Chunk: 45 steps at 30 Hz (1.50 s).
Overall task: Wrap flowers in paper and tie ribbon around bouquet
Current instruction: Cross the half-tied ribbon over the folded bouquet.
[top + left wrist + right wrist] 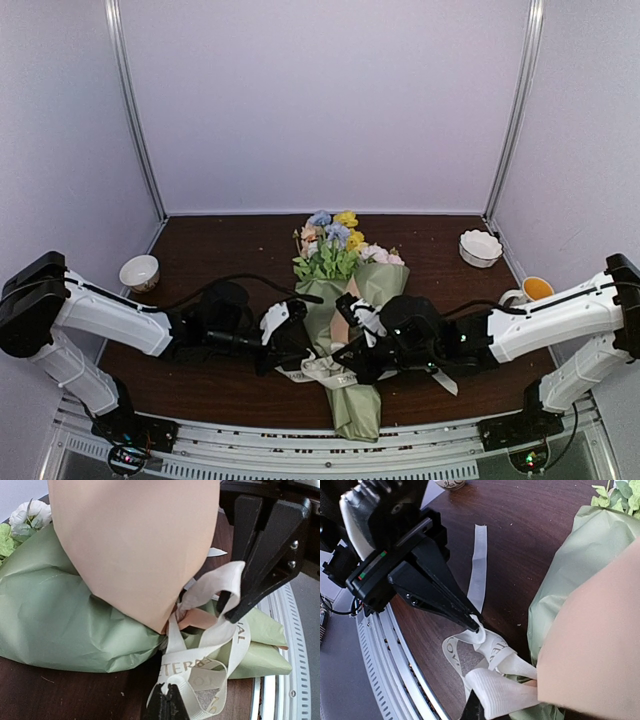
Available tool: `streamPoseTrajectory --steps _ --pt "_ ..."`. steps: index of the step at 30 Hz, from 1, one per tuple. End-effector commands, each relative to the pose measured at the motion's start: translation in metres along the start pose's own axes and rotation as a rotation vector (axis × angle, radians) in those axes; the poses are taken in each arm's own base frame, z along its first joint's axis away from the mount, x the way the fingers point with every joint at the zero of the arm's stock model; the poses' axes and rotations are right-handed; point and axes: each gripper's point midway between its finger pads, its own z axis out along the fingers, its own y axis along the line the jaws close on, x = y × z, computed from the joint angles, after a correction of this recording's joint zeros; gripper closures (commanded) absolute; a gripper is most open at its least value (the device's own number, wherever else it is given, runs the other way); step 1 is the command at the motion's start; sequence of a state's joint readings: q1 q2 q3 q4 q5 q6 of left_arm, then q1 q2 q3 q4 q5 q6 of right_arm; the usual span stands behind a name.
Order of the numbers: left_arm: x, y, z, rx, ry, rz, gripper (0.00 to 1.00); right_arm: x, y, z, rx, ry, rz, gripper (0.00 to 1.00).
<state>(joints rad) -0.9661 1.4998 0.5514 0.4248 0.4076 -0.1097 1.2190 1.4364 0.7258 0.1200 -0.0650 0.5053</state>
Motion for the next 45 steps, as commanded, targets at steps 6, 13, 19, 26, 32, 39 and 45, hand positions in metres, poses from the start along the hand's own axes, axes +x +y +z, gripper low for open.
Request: streamPoseTrajectory --steps 6,13,19,26,32,39,45 --pt "-0.017 0.022 -0.003 -0.069 -0.029 -0.007 1.0 0.018 -0.011 -0.039 0.037 0.137 -0.156 1.0" --pt "-0.001 0.057 0.005 -0.147 0.065 -0.086 1.0 0.042 -0.047 -0.056 0.16 0.297 -0.221 1.0" --pt "-0.007 0.052 0.002 -0.123 0.031 -0.076 1.0 0.06 -0.039 -0.057 0.075 0.336 -0.217 1.0" --pt "-0.023 0.046 -0.002 -0.105 -0.029 -0.079 1.0 0.063 -0.048 -0.059 0.153 0.412 -0.186 0.85" --pt "-0.025 0.042 -0.001 -0.075 -0.039 -0.074 1.0 0.038 -0.049 -0.081 0.163 0.293 -0.109 0.64" --pt "-0.024 0.038 0.003 -0.042 -0.041 -0.082 1.0 0.004 -0.067 -0.088 0.08 0.088 0.141 0.54" --pt "-0.024 0.038 0.006 -0.031 -0.03 -0.092 1.0 0.021 -0.108 -0.054 0.102 0.149 0.301 0.61"
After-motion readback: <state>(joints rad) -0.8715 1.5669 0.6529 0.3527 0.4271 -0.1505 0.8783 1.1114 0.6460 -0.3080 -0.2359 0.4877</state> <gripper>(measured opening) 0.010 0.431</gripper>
